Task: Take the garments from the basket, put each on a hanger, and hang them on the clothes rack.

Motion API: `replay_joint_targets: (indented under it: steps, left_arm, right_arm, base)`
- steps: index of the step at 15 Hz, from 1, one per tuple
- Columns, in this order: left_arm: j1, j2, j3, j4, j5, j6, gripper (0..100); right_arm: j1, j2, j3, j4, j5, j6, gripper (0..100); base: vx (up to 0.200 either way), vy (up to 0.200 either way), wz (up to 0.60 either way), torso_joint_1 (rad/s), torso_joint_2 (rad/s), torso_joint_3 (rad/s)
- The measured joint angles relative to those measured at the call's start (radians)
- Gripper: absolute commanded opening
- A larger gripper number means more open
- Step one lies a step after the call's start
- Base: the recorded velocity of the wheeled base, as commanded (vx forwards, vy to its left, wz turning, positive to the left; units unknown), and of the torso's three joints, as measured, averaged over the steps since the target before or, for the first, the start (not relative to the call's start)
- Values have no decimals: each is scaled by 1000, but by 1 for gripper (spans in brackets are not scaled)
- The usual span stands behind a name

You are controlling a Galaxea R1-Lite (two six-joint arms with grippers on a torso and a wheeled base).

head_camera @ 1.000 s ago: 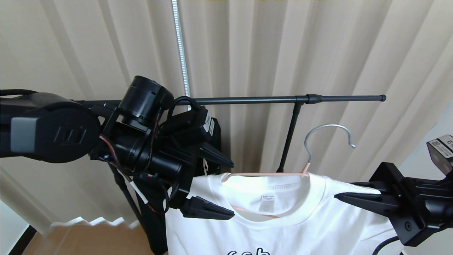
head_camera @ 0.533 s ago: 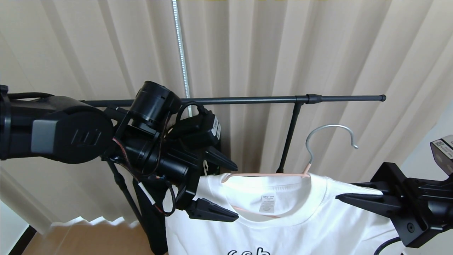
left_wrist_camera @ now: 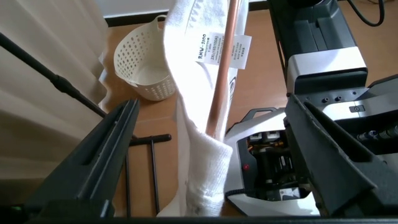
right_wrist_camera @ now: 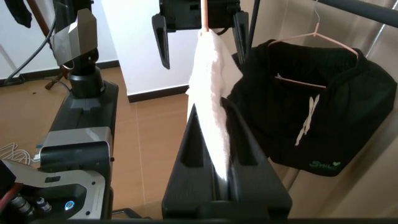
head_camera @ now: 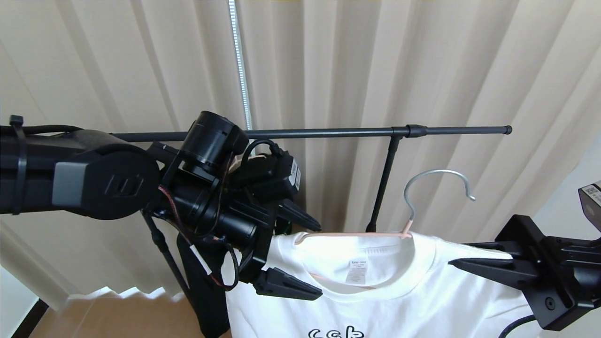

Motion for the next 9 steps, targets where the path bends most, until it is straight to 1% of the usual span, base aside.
replay_joint_targets:
  steps: [9]
  left_arm:
    - [-4, 1, 4, 1, 5, 3, 0]
  right_arm:
    - [3, -5, 2, 0, -1, -1, 0]
  base:
    - [0, 0, 0, 0, 0, 0]
